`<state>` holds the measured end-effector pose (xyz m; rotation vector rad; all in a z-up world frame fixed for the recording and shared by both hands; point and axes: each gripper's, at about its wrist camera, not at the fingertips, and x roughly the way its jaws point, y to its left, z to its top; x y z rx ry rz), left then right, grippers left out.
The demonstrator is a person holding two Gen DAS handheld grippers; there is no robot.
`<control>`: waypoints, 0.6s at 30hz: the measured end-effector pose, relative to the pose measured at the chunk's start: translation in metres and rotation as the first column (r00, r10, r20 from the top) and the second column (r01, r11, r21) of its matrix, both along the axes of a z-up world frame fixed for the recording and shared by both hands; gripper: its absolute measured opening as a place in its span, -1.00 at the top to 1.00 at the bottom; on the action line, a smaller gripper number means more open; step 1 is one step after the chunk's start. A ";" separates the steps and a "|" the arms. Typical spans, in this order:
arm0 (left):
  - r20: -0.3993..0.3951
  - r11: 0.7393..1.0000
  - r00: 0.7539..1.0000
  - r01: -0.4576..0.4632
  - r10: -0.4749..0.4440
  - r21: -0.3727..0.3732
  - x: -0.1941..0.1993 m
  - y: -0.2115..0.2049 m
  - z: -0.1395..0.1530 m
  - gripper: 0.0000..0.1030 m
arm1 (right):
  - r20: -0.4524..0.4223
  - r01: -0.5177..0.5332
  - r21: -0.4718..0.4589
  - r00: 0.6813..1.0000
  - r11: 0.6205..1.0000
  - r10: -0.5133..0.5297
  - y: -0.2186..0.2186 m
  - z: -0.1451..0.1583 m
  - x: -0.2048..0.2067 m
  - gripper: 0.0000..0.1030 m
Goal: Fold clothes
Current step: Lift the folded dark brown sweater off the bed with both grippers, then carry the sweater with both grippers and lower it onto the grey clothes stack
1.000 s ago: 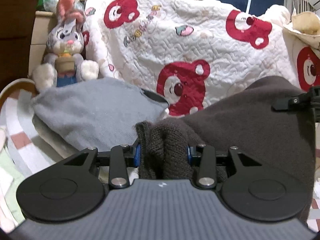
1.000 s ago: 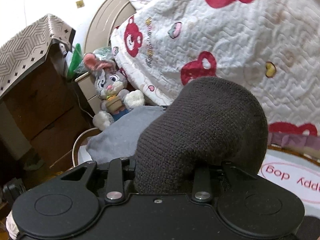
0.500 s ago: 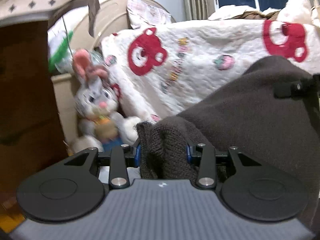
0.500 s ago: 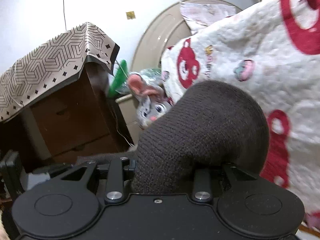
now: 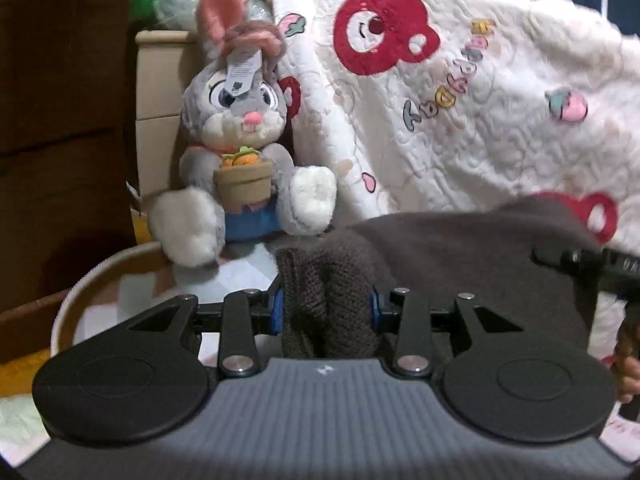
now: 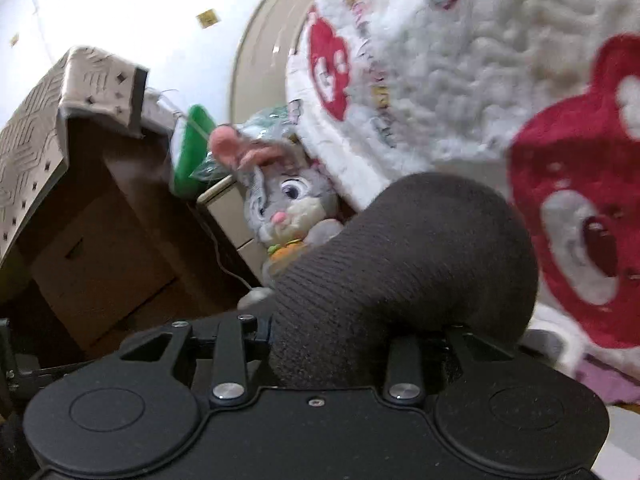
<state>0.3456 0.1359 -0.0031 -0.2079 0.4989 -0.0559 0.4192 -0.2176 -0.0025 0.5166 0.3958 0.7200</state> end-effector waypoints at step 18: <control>-0.291 0.978 0.957 -0.045 -0.016 -0.203 0.053 0.049 -0.039 0.29 | -0.320 0.123 0.025 0.941 0.992 -0.109 0.012 -0.088 0.029 0.12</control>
